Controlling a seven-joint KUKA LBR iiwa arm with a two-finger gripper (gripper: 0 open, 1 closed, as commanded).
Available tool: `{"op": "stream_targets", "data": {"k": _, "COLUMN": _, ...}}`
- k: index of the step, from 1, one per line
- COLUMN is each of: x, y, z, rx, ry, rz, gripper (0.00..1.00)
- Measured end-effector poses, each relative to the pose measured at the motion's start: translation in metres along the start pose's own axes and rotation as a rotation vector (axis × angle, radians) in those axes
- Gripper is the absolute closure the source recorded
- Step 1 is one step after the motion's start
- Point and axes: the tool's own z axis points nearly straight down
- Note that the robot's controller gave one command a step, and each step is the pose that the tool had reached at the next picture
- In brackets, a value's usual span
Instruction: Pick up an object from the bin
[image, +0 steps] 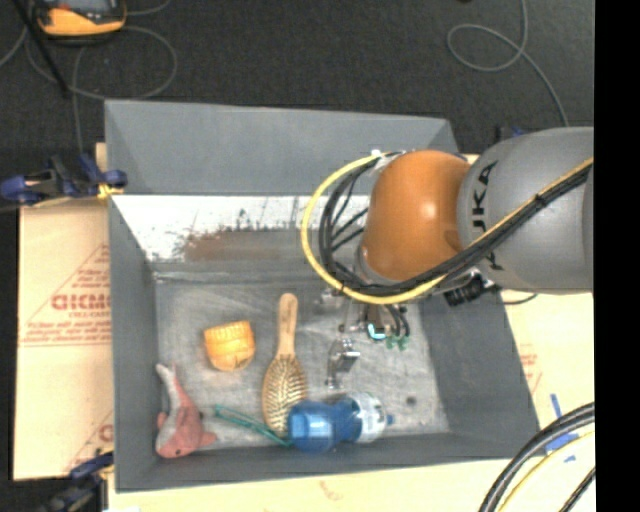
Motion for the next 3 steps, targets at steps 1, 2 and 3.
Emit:
{"op": "stream_targets", "data": {"k": 1, "x": -0.002, "y": 0.000, "z": -0.004, "rx": -0.001, "ry": -0.008, "rz": 0.001, "gripper": 0.00}}
{"op": "stream_targets", "data": {"k": 2, "x": 0.016, "y": 0.030, "z": 0.035, "rx": 0.000, "ry": -0.014, "rz": 0.013, "gripper": 0.00}}
{"op": "stream_targets", "data": {"k": 3, "x": 0.042, "y": 0.045, "z": 0.082, "rx": -0.005, "ry": -0.049, "rz": -0.057, "gripper": 1.00}}
